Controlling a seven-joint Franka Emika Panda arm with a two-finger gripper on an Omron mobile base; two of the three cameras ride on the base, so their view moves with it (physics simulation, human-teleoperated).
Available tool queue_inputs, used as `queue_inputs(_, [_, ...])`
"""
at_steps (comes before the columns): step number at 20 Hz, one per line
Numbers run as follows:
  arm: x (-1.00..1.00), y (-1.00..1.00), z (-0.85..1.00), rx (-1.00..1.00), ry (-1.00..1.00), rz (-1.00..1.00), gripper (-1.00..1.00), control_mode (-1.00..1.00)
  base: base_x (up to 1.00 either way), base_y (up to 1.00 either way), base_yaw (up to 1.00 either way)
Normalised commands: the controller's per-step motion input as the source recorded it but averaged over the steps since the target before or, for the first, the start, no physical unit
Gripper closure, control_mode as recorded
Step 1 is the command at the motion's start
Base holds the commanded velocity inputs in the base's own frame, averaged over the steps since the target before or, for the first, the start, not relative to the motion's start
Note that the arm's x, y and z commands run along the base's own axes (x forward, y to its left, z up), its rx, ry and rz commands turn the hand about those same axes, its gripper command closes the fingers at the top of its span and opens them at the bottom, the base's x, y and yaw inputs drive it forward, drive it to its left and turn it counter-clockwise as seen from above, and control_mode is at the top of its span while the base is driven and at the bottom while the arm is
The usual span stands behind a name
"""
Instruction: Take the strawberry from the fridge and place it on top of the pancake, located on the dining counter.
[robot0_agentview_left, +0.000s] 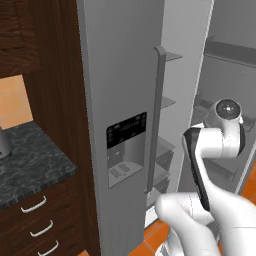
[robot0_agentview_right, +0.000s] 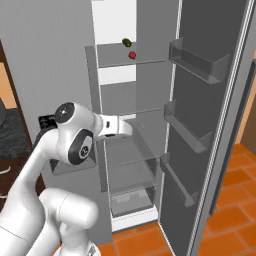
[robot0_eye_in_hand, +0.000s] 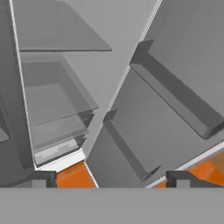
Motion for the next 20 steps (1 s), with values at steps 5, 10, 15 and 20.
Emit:
queue_inputs(5, [-0.77, 0.91, -0.18, 0.14, 0.00, 0.00, -1.00, -1.00, 0.00, 0.00, 0.00])
queue_inputs(10, [-0.21, 0.40, -0.03, -0.01, 0.01, 0.02, -1.00, -1.00, 0.00, 0.00, 0.00])
queue_inputs(15, [0.07, 0.00, -0.02, 0.00, 0.00, 0.02, -1.00, 1.00, 0.23, -0.42, 0.21])
queue_inputs(20, [0.00, 0.00, 0.00, 0.00, 0.00, 0.00, -1.00, 1.00, 0.12, -0.70, 0.36])
